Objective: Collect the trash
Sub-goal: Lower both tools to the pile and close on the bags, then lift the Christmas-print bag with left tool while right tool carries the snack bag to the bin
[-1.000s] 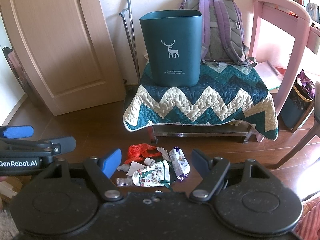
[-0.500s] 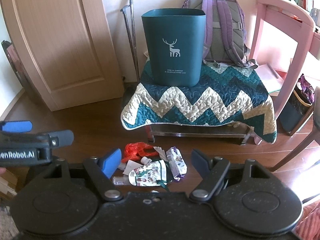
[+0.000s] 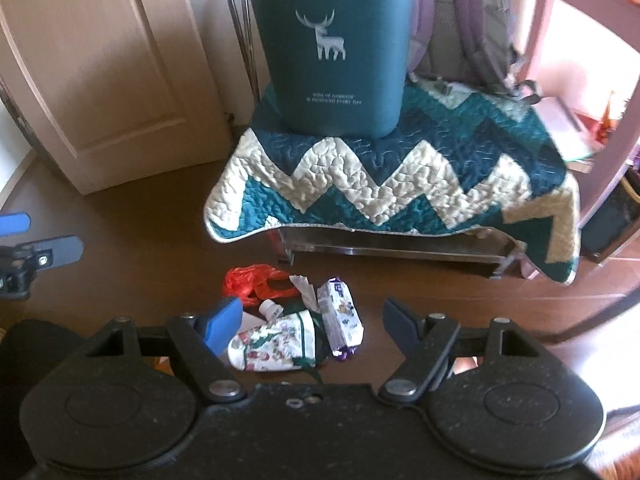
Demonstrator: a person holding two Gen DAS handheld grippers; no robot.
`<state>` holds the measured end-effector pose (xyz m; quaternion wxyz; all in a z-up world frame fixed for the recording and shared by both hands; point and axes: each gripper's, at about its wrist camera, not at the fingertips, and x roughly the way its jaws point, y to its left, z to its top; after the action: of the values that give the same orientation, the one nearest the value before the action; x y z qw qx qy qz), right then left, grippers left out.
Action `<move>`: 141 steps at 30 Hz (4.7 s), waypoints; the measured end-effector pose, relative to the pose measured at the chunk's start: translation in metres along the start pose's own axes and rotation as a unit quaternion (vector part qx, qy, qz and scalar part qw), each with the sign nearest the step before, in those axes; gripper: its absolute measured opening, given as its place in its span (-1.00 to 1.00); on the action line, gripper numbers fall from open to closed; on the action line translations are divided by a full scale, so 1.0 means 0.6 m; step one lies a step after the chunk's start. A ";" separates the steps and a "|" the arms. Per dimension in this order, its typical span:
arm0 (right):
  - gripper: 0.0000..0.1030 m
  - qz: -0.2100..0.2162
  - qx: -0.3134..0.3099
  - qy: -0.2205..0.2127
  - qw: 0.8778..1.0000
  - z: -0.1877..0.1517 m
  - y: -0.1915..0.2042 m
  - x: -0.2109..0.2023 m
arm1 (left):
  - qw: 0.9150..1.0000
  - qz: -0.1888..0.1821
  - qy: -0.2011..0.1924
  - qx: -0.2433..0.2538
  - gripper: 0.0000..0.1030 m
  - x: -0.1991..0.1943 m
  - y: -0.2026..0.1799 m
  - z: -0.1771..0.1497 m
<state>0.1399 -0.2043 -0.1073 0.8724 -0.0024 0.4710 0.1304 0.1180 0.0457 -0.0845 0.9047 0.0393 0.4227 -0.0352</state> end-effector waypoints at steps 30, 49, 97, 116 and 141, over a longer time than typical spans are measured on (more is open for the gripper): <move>0.50 0.026 0.003 0.222 0.975 -0.057 -0.125 0.758 | 0.915 -0.209 0.223 0.265 0.76 0.616 -0.074 -0.203; 0.46 0.025 0.000 0.258 0.966 -0.096 -0.128 0.887 | 0.900 -0.214 0.284 0.252 -0.40 0.722 -0.106 -0.272; -0.58 0.021 -0.100 -0.058 0.993 0.205 -0.041 0.067 | 0.988 -0.123 0.073 0.063 -0.92 0.182 -0.039 0.116; -0.58 -0.005 -0.097 -0.229 0.969 0.414 -0.054 -0.144 | 0.986 -0.096 -0.133 -0.010 -0.91 -0.096 -0.004 0.413; -0.55 -0.002 -0.043 -0.260 0.965 0.583 -0.086 0.026 | 0.985 -0.056 -0.161 -0.014 -0.91 0.107 -0.080 0.638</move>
<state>0.4473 -0.2061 0.0682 0.9642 -0.0069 0.2215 0.1454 0.4461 -0.0427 0.1088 0.9582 -0.0028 0.2732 -0.0856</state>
